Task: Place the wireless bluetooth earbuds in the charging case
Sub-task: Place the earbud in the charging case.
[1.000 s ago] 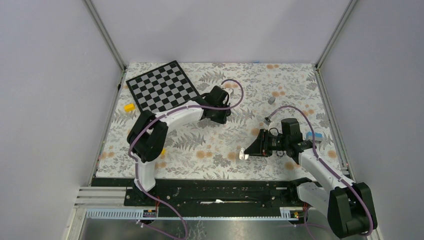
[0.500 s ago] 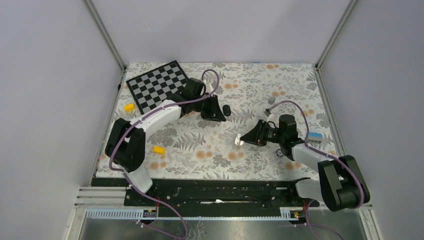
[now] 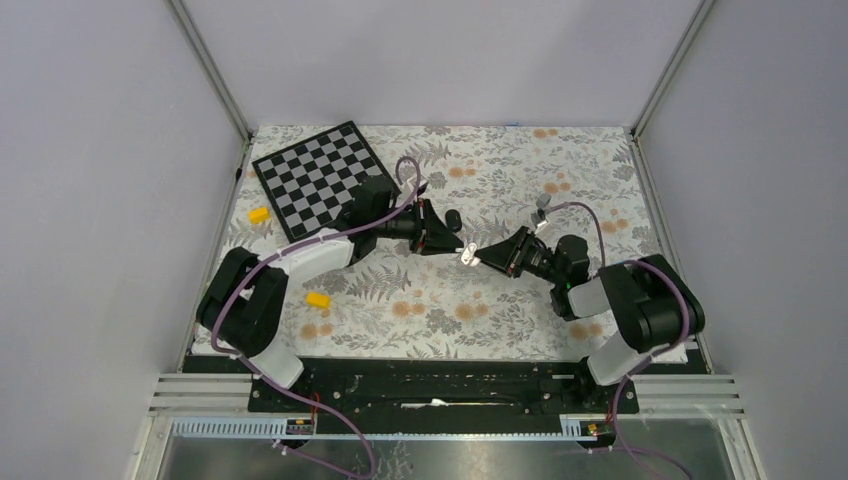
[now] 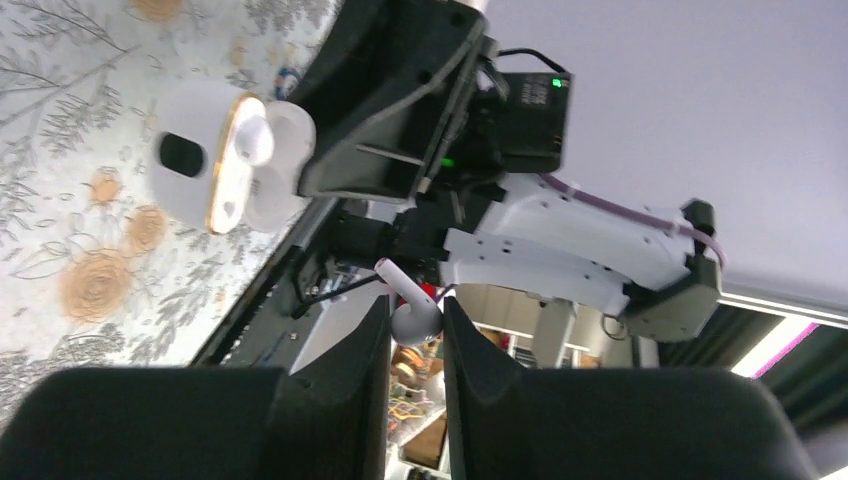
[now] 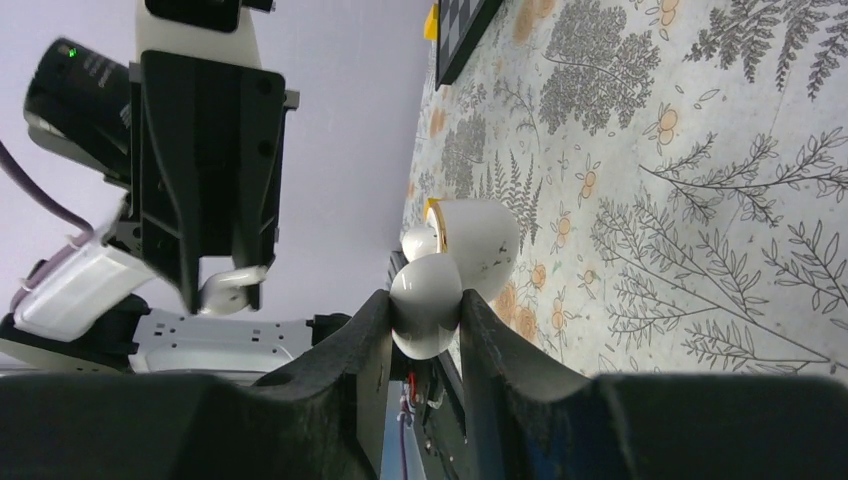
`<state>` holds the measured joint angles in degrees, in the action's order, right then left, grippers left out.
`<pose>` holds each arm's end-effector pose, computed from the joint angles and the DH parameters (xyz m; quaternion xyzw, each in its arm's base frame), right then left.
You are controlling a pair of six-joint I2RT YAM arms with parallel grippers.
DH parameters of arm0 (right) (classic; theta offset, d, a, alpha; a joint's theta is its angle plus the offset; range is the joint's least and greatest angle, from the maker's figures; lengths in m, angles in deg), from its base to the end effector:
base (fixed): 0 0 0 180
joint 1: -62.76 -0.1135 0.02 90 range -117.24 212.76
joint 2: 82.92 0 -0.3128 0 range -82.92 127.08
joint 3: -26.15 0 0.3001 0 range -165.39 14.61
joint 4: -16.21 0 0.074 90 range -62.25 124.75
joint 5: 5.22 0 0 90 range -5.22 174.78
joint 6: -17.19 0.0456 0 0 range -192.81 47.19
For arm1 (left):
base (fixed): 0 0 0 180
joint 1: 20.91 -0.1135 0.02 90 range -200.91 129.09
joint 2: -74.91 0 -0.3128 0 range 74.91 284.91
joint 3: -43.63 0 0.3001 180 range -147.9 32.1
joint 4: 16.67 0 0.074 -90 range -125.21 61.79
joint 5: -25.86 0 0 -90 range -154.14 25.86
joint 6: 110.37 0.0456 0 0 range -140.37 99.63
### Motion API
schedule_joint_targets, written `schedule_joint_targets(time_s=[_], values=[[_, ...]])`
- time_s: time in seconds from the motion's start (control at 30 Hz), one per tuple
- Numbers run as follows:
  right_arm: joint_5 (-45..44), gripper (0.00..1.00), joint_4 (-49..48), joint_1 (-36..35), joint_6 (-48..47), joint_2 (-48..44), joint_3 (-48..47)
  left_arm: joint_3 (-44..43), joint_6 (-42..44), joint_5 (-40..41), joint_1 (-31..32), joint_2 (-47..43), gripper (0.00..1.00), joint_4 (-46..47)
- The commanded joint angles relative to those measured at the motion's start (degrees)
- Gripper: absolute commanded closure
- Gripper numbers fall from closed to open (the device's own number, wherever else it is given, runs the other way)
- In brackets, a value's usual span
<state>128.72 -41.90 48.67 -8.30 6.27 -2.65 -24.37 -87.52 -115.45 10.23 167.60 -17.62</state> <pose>0.2548 0.0966 0.1611 0.0503 0.7154 0.6157 0.3264 0.3237 -0.2372 0.2562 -0.0165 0.7969 -0.6028 0.0369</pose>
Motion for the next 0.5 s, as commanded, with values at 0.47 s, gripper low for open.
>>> schedule_joint_targets(time_s=[0.47], values=[[-2.5,1.00,-24.2,-2.5,7.0,9.6,2.1,5.3,-10.1,-2.2,-0.1,-4.6,0.94,9.3]])
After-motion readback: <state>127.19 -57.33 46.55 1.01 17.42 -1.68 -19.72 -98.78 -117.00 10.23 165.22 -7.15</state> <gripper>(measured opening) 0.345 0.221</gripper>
